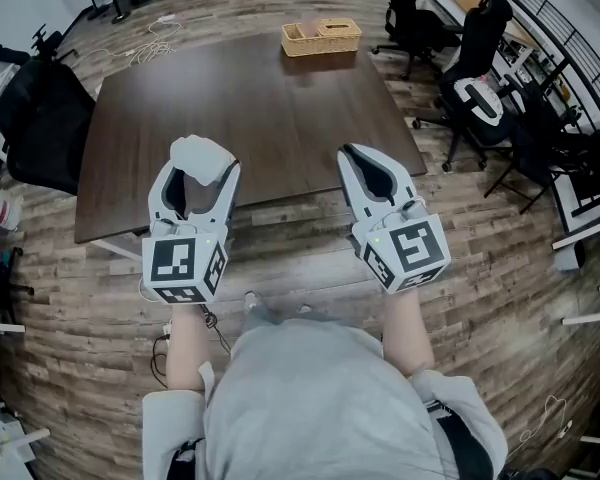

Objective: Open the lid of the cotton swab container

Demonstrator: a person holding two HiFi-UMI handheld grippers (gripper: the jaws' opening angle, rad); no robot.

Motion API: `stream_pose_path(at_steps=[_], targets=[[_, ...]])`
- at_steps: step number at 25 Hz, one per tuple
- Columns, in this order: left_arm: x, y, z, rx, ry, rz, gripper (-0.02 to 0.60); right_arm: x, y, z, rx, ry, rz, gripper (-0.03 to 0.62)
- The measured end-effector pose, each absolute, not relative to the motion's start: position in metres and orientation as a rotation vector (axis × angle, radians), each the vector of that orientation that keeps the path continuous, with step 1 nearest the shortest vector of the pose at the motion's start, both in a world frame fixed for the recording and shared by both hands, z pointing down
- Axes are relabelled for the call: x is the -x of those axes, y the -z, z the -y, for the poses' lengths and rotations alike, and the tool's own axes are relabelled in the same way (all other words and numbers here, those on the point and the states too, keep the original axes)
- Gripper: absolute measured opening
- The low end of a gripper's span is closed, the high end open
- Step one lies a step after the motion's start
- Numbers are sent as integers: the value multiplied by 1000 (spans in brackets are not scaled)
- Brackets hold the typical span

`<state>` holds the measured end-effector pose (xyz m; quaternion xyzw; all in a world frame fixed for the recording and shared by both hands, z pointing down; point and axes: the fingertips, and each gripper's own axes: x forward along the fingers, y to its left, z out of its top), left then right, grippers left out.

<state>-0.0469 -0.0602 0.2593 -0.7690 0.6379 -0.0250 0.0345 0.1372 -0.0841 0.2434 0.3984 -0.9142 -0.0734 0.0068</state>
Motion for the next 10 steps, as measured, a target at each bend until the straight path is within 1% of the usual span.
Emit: stream_pose_path(at_steps=[10], targets=[[36, -255, 56, 2371, 74, -1934, 325, -142, -241, 78, -1251, 238, 2863, 28]])
